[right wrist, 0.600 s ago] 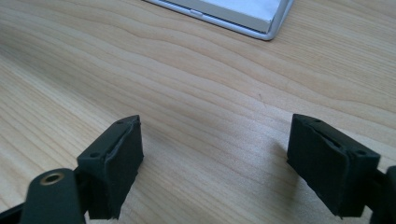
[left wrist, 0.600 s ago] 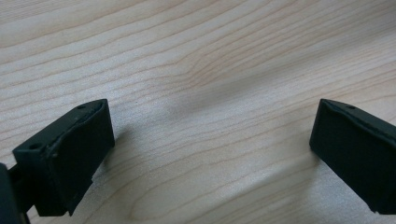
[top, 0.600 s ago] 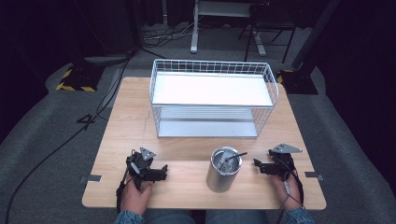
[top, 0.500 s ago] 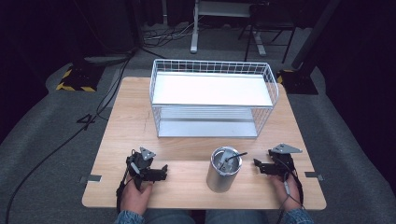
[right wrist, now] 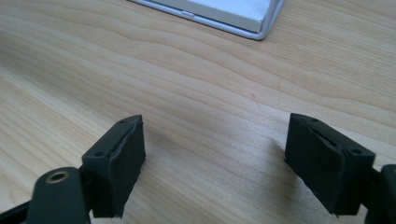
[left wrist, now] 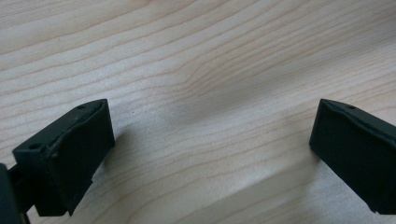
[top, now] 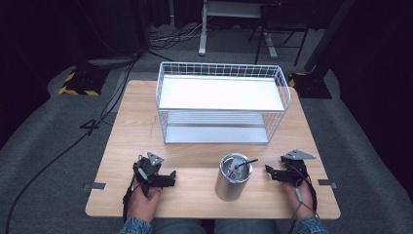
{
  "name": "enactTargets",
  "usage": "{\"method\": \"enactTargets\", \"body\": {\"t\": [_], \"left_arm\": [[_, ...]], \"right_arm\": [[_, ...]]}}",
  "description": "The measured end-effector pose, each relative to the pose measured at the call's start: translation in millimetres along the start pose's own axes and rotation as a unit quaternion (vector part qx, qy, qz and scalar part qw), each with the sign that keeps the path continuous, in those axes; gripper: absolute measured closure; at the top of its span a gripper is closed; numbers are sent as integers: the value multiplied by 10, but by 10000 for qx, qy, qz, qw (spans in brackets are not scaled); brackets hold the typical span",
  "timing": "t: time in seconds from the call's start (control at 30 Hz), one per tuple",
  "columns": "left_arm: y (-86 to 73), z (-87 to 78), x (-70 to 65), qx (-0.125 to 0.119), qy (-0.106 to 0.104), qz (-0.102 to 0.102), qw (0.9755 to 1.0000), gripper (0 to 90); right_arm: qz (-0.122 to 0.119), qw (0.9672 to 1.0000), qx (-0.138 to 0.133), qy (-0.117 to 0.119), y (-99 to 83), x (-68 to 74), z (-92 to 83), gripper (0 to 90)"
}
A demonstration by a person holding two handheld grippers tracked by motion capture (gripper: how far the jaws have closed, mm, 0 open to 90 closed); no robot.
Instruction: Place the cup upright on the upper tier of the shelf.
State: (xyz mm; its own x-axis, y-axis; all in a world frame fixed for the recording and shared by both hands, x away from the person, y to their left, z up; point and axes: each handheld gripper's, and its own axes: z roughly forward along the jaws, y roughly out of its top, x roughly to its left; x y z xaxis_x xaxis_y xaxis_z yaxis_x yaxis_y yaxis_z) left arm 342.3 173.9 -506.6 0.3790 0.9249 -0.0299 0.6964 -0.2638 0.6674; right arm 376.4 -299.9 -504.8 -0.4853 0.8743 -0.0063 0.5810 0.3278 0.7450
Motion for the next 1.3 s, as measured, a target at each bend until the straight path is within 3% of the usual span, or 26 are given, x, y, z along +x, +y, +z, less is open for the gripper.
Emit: {"method": "enactTargets", "body": {"t": [0.2, 0.37, 0.4, 0.53, 0.77, 0.93, 1.13, 1.2, 1.3], "left_arm": [[18, 17, -3, 1, -12, 7, 10000, 3], [18, 16, -3, 2, 1, 10, 10000, 3], [18, 15, -3, 4, 5, 12, 10000, 4], [18, 16, -3, 0, 0, 12, 10000, 4], [18, 16, -3, 0, 1, 14, 10000, 4], [18, 16, -3, -2, 2, 10, 10000, 4], [18, 16, -3, 0, 2, 15, 10000, 4], [18, 16, -3, 0, 2, 15, 10000, 4], [18, 16, -3, 0, 1, 11, 10000, 4]], "right_arm": [[202, 9995, 158, -186, 23, 7, -19, 205], [117, 9998, 149, -102, 108, 37, -117, 208], [39, 10000, -4, -44, 180, 69, -230, 209], [20, 9998, -151, 134, 240, 120, -398, 209], [39, 9982, -415, 421, 268, 224, -592, 210], [-132, 9961, -587, 652, 281, 368, -760, 210], [-173, 9950, -501, 847, 252, 489, -794, 208], [-445, 9936, -436, 937, 285, 600, -823, 187], [-617, 9911, -387, 1111, 321, 661, -839, 153]]}}
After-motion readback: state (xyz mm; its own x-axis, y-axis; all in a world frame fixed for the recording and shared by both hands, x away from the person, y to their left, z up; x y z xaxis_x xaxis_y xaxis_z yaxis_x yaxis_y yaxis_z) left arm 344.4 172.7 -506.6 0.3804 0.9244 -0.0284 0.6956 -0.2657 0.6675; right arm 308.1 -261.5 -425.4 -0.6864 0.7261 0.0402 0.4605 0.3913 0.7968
